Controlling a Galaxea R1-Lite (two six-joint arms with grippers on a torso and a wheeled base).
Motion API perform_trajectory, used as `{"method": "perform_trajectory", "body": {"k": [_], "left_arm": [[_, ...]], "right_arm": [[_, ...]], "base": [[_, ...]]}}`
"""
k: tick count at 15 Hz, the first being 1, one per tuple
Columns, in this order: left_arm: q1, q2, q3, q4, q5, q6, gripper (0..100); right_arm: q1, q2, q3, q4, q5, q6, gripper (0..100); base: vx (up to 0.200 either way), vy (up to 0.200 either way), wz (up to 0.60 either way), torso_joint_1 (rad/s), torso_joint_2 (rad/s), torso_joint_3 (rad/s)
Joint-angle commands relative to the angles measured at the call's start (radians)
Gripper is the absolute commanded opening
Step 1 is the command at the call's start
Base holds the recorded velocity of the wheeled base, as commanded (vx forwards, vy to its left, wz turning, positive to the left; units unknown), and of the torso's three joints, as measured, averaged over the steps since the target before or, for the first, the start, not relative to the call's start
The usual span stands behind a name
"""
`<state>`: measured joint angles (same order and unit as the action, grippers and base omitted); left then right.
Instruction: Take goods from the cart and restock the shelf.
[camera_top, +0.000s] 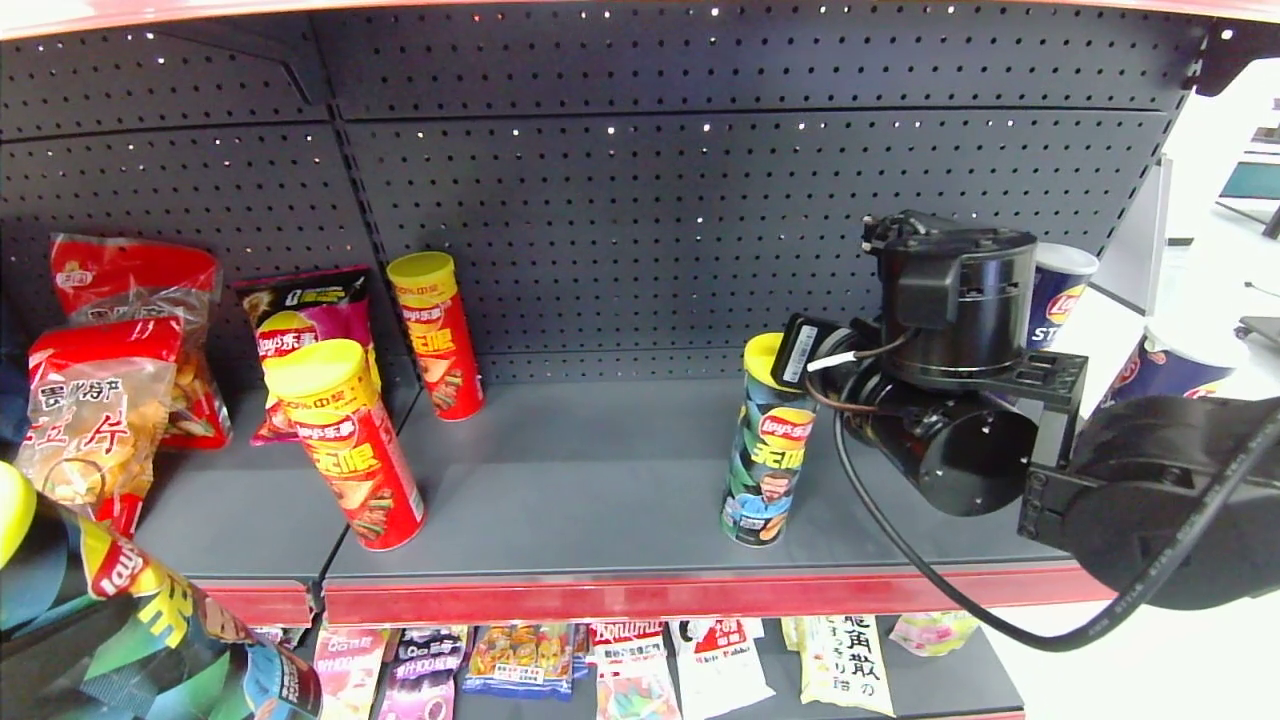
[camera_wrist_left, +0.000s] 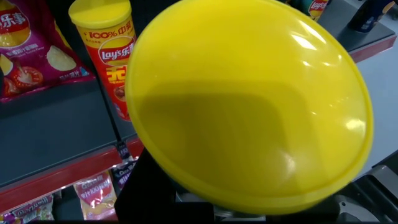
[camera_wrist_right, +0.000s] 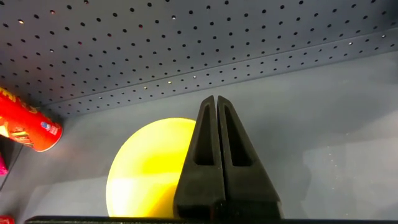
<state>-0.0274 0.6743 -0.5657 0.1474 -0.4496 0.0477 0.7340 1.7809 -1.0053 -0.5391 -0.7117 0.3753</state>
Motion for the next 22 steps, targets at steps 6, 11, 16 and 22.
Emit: {"method": "perform_trajectory", "body": {"k": [6,11,16,22], "left_arm": [[0.000,0.001,0.000,0.000,0.000,0.000,0],[0.000,0.002,-0.002,0.000,-0.001,0.000,0],[0.000,0.004,-0.003,-0.005,-0.001,0.000,0],[0.000,0.007,0.001,-0.014,0.005,0.000,0]], "right_arm": [[-0.013,-0.017,-0.013,-0.002,0.003,-0.006,0],[-0.028,-0.052,-0.009,0.001,0.015,-0.015,0],[-0.045,-0.155,0.059,0.004,0.066,-0.056,0],[-0.050,-0.333,0.215,0.004,0.146,-0.177,0]], "base": [[0.000,0.000,0.00,0.000,0.00,0.000],[0.000,0.000,0.00,0.000,0.00,0.000],[0.000,0.000,0.00,0.000,0.00,0.000],[0.000,0.000,0.00,0.000,0.00,0.000]]}}
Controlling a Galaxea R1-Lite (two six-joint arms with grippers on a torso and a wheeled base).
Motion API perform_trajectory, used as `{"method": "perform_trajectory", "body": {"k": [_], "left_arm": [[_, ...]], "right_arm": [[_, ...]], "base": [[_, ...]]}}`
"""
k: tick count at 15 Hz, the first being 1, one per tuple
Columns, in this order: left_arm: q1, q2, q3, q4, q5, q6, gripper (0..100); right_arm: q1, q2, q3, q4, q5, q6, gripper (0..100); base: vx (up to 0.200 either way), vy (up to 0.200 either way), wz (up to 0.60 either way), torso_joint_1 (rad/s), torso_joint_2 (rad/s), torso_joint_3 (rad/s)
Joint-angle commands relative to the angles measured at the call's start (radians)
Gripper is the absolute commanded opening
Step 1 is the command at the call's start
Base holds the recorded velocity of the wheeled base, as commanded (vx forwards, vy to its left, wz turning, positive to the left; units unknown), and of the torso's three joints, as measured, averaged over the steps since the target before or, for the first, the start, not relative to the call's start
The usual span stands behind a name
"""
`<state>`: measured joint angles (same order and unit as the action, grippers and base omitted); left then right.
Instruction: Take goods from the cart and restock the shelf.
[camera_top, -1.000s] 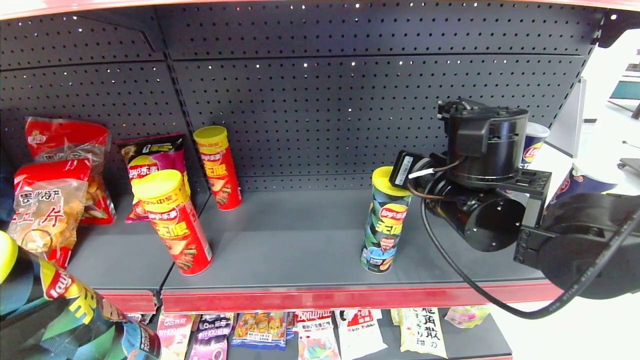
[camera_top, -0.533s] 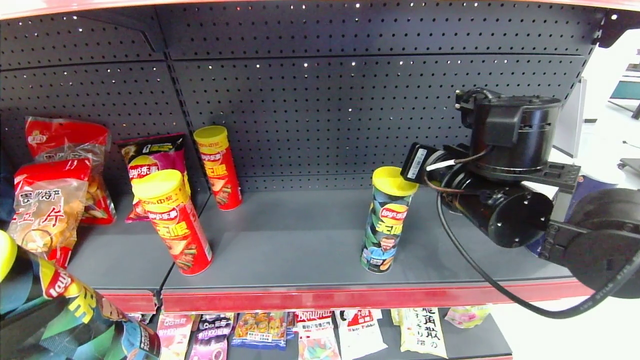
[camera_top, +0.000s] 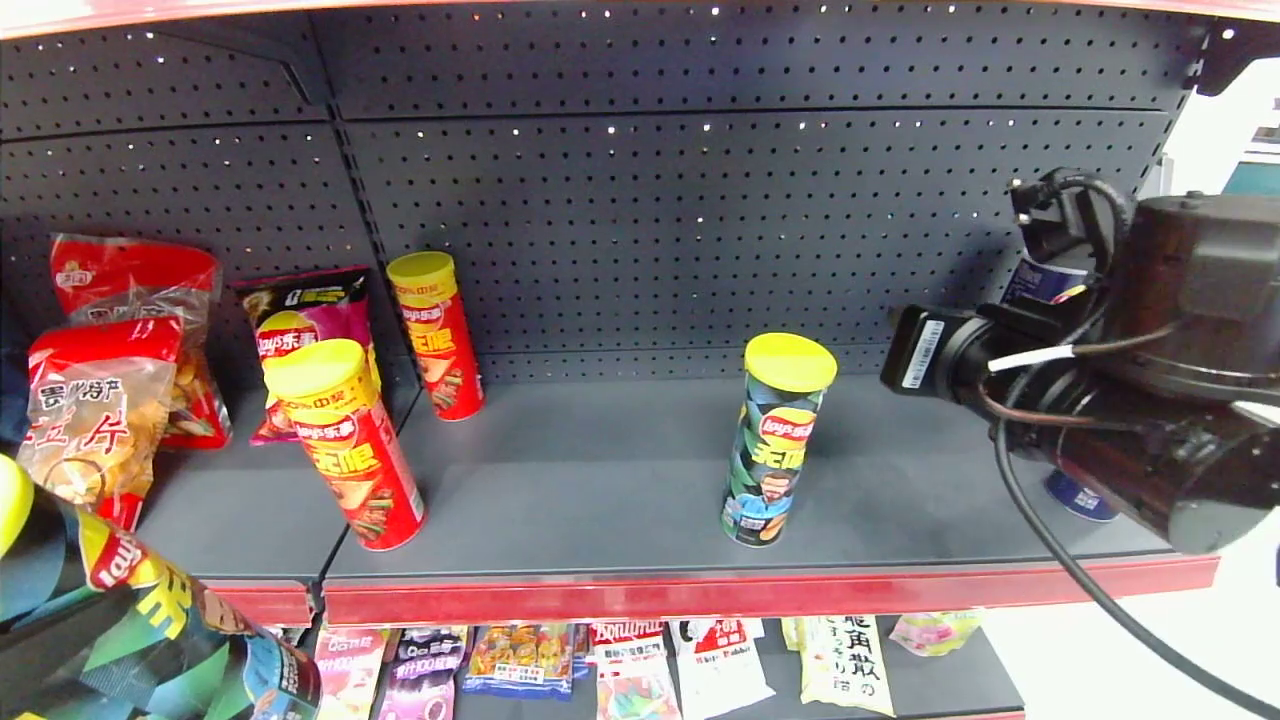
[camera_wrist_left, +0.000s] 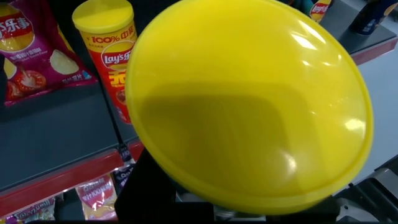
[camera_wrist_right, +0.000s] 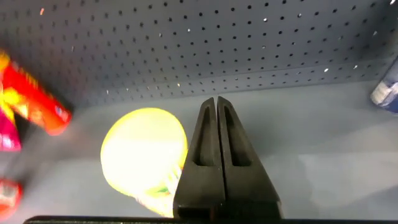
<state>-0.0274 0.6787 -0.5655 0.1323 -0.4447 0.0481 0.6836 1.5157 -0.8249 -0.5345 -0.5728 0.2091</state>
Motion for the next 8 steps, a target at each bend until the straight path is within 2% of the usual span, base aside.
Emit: {"method": "perform_trajectory", "body": {"k": [1,5,6,7,8], "left_arm": [[0.000,0.002,-0.001,0.000,0.000,-0.001,0],[0.000,-0.004,-0.001,0.000,0.003,-0.001,0],[0.000,-0.004,-0.001,-0.002,0.000,-0.002,0],[0.000,-0.004,-0.001,-0.005,-0.002,-0.002,0],[0.000,-0.005,0.006,-0.013,-0.003,-0.002,0]], "right_arm": [[0.001,-0.106,0.055,-0.001,0.021,-0.040,0],[-0.027,-0.207,0.155,-0.001,0.045,-0.171,0],[-0.068,-0.247,0.176,0.001,0.110,-0.249,0],[-0.099,-0.255,0.182,0.001,0.133,-0.286,0],[-0.167,-0.258,0.190,0.001,0.157,-0.350,0]], "base": [[0.000,0.000,0.00,0.000,0.00,0.000],[0.000,0.000,0.00,0.000,0.00,0.000],[0.000,0.000,0.00,0.000,0.00,0.000],[0.000,0.000,0.00,0.000,0.00,0.000],[0.000,0.000,0.00,0.000,0.00,0.000]]}}
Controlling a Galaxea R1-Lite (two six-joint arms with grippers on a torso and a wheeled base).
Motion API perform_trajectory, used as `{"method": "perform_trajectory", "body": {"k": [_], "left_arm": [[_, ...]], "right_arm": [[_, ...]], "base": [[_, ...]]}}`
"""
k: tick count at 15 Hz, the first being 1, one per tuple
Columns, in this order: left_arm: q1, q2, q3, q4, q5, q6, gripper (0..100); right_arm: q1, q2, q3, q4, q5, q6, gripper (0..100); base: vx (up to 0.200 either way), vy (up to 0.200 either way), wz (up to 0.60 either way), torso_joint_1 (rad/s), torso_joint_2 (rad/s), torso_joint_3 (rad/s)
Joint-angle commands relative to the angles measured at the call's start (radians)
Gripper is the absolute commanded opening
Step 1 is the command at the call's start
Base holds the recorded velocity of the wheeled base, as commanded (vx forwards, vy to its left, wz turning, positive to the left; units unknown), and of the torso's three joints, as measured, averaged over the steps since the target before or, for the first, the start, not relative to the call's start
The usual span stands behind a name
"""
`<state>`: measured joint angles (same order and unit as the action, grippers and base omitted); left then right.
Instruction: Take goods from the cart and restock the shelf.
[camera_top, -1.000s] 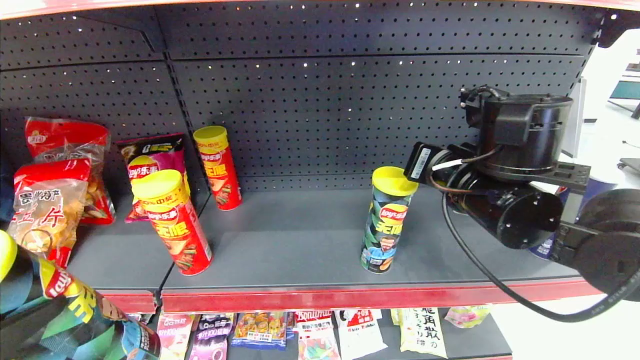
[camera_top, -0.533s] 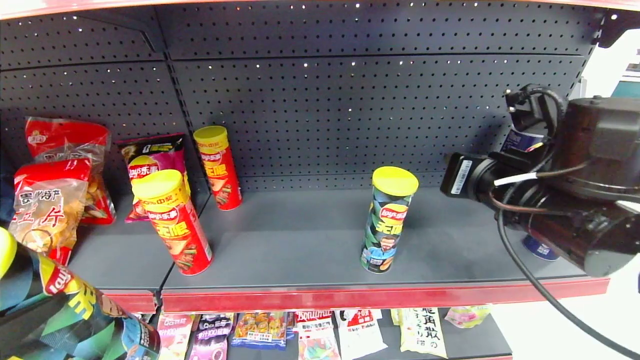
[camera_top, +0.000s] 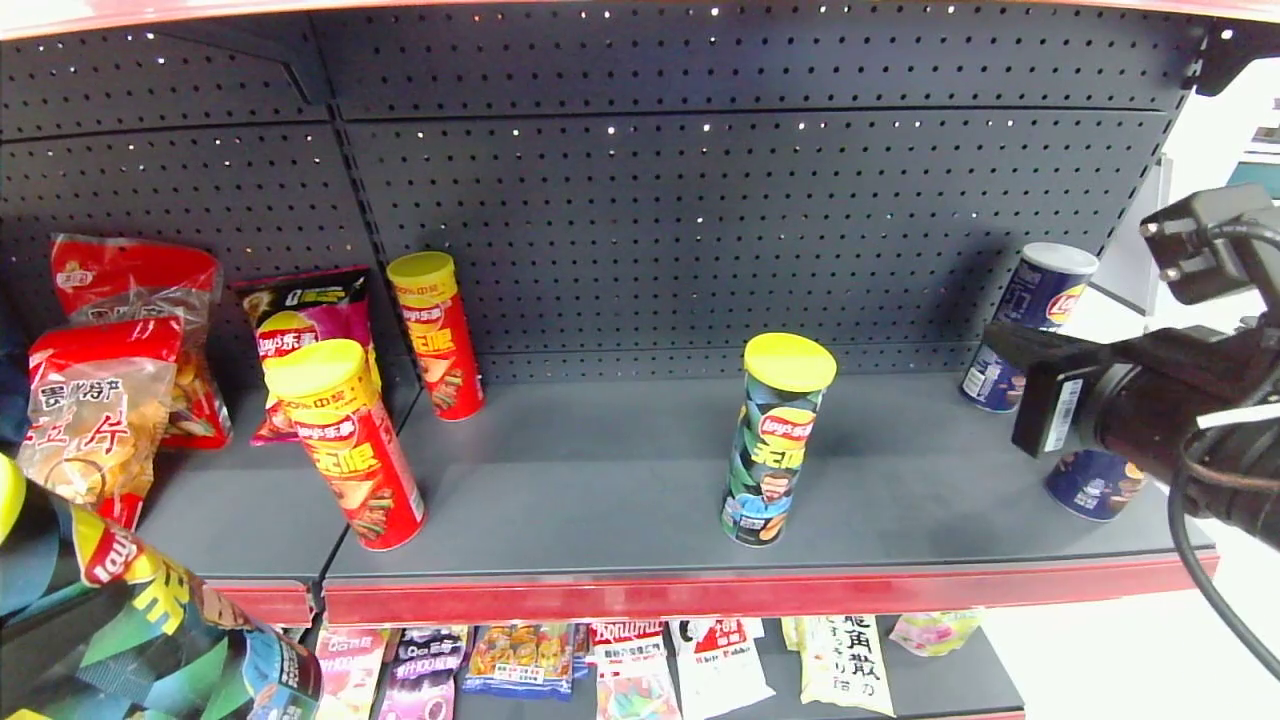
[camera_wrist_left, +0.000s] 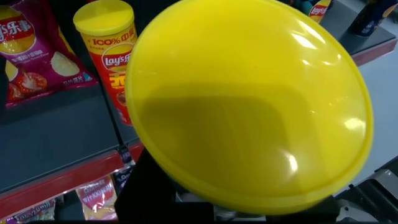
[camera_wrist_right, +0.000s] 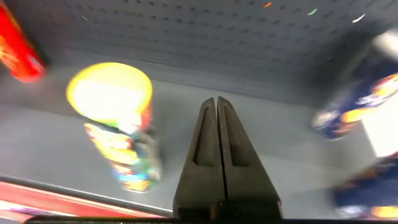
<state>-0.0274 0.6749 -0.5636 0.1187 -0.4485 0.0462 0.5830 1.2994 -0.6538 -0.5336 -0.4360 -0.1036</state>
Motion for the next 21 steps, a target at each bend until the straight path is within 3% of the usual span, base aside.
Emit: {"method": "perform_trajectory", "body": {"k": [1,4,15,18,20,21], "left_arm": [[0.000,-0.001,0.007,-0.001,-0.002,0.000,0],[0.000,-0.001,0.010,-0.001,-0.027,0.000,0],[0.001,-0.009,0.022,-0.019,-0.027,-0.002,0],[0.001,0.000,0.022,-0.039,-0.025,-0.003,0],[0.001,0.006,0.016,-0.040,-0.025,-0.005,0],[0.001,0.015,0.013,-0.044,-0.025,-0.005,0]], "right_arm": [[-0.120,-0.041,0.023,0.000,0.022,-0.074,0],[-0.195,-0.080,0.048,0.001,0.048,-0.125,0],[-0.193,-0.190,0.120,-0.008,0.069,-0.093,0],[-0.169,-0.348,0.301,-0.002,0.103,-0.096,0],[-0.160,-0.453,0.359,0.053,0.192,-0.097,0],[-0.160,-0.540,0.361,0.195,0.207,-0.097,0]], "base": [[0.000,0.000,0.00,0.000,0.00,0.000],[0.000,0.000,0.00,0.000,0.00,0.000],[0.000,0.000,0.00,0.000,0.00,0.000],[0.000,0.000,0.00,0.000,0.00,0.000],[0.000,0.000,0.00,0.000,0.00,0.000],[0.000,0.000,0.00,0.000,0.00,0.000]]}}
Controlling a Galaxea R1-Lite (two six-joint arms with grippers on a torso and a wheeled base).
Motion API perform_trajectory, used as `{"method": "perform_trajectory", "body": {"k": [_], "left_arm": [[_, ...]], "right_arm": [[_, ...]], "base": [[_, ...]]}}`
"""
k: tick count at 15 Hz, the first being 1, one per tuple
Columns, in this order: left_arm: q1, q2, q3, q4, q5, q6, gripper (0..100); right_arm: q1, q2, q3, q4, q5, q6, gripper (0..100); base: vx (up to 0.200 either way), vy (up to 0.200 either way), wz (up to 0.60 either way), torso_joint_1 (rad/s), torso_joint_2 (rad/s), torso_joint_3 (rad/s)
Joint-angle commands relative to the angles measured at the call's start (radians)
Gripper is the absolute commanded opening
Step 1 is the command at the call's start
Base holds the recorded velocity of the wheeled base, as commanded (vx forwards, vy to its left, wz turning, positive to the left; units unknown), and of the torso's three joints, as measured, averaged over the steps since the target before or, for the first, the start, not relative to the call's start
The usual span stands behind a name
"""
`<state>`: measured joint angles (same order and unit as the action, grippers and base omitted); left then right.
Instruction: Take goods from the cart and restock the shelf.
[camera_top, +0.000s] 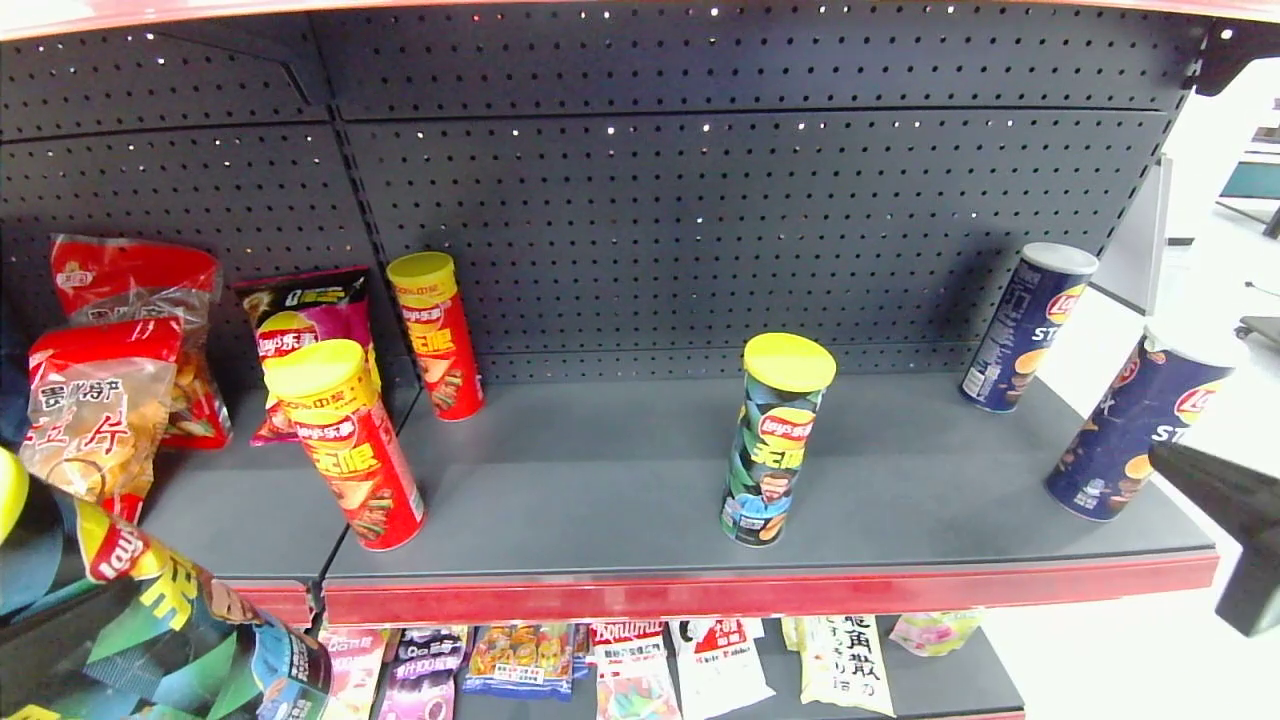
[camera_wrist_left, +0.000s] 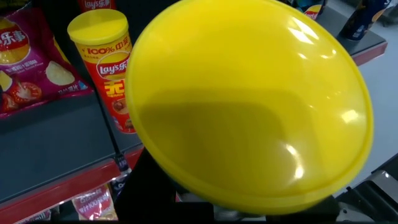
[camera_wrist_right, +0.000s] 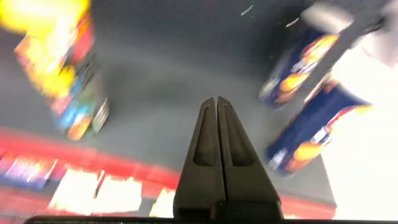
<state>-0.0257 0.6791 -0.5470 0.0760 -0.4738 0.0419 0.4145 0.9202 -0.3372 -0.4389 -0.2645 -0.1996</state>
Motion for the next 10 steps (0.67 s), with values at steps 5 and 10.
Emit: {"method": "perform_trajectory", "body": {"k": [5,10], "left_arm": [[-0.002,0.057,-0.001,-0.094,-0.003,0.001,0],[-0.002,0.060,0.002,-0.093,-0.080,0.000,0]], "right_arm": [[-0.017,-0.411,-0.017,0.566,0.033,0.020,0],[-0.109,-0.538,0.073,0.563,-0.002,0.028,0]], "base": [[0.000,0.000,0.00,0.000,0.00,0.000],[0.000,0.000,0.00,0.000,0.00,0.000]]}}
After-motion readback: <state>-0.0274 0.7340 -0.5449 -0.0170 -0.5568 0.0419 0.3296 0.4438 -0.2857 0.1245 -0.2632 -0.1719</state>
